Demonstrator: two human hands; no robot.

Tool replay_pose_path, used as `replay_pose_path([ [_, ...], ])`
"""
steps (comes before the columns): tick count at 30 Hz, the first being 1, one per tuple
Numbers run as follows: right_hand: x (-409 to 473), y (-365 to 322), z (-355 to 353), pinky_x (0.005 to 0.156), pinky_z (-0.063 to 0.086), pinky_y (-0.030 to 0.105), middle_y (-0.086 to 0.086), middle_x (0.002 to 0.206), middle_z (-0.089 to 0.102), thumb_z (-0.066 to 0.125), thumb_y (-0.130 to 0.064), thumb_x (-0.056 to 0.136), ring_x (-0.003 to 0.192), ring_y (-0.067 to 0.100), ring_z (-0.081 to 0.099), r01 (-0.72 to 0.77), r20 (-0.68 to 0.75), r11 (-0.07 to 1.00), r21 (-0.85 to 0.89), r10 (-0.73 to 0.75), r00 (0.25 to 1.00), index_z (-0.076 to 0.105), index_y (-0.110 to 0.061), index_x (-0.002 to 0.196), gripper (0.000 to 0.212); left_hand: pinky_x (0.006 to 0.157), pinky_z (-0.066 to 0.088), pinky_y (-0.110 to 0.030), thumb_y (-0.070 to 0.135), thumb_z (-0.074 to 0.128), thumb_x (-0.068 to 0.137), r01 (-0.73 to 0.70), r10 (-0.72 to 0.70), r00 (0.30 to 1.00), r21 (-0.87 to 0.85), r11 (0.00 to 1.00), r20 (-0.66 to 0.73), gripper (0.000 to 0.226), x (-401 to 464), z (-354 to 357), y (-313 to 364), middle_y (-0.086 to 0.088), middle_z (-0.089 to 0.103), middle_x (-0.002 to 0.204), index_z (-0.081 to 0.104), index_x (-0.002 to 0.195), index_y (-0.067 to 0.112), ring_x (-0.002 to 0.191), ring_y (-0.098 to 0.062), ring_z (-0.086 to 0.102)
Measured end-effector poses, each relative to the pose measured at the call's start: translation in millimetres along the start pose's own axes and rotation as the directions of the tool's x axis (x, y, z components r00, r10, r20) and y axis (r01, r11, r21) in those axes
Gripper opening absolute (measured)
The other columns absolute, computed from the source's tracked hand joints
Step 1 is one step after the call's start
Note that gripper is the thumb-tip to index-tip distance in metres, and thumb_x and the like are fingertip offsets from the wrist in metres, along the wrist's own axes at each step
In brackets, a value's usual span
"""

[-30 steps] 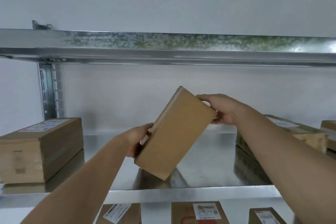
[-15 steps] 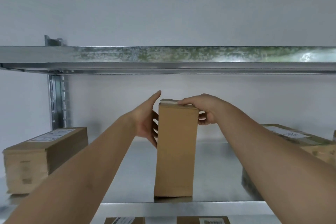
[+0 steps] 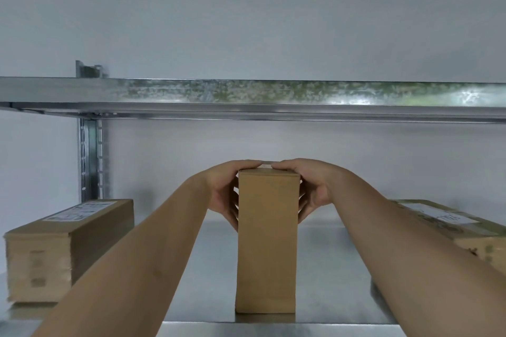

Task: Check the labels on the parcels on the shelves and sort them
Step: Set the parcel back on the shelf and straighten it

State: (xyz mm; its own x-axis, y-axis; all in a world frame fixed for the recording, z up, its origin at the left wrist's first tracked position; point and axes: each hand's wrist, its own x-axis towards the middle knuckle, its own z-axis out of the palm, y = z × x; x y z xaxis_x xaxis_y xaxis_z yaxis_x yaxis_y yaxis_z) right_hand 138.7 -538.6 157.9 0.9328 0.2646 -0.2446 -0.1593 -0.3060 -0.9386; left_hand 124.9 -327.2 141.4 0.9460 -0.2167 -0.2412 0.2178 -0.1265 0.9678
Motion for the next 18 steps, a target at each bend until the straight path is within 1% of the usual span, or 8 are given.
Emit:
replay_pose_path([
  [8, 2.7, 0.5, -0.6, 0.078, 0.053, 0.074, 0.028, 0.121, 0.062, 0.072, -0.04, 0.09, 0.105, 0.052, 0.067, 0.029, 0.004, 0.999, -0.044, -0.029, 1.0, 0.058, -0.003, 0.131, 0.058, 0.099, 0.041, -0.076, 0.044, 0.079, 0.076, 0.014, -0.014, 1.0, -0.022, 1.0, -0.02, 0.071, 2.8, 0.3, 2.7, -0.023, 0.058, 0.138, 0.058, 0.136, 0.012, 0.12, -0.049, 0.059],
  [12, 1.0, -0.6, 2.3, 0.075, 0.055, 0.072, 0.025, 0.111, 0.064, 0.07, -0.037, 0.092, 0.095, 0.047, 0.067, 0.036, 0.0, 0.998, -0.045, -0.036, 0.999, 0.056, -0.001, 0.133, 0.056, 0.1, 0.042, -0.074, 0.04, 0.073, 0.085, 0.013, -0.014, 0.999, -0.032, 0.999, -0.033, 0.061, 0.9, 2.1, 4.5, -0.022, 0.056, 0.14, 0.058, 0.136, 0.012, 0.118, -0.047, 0.06],
  [18, -0.9, -1.8, 4.5, 0.082, 0.053, 0.072, 0.024, 0.11, 0.063, 0.068, -0.036, 0.094, 0.09, 0.045, 0.067, 0.052, -0.009, 0.998, -0.038, -0.053, 0.999, 0.059, -0.002, 0.132, 0.052, 0.101, 0.042, -0.073, 0.037, 0.071, 0.087, 0.012, -0.014, 0.999, -0.047, 0.999, -0.043, 0.057, 0.9, 2.3, 5.0, -0.02, 0.058, 0.139, 0.058, 0.136, 0.012, 0.115, -0.045, 0.062],
])
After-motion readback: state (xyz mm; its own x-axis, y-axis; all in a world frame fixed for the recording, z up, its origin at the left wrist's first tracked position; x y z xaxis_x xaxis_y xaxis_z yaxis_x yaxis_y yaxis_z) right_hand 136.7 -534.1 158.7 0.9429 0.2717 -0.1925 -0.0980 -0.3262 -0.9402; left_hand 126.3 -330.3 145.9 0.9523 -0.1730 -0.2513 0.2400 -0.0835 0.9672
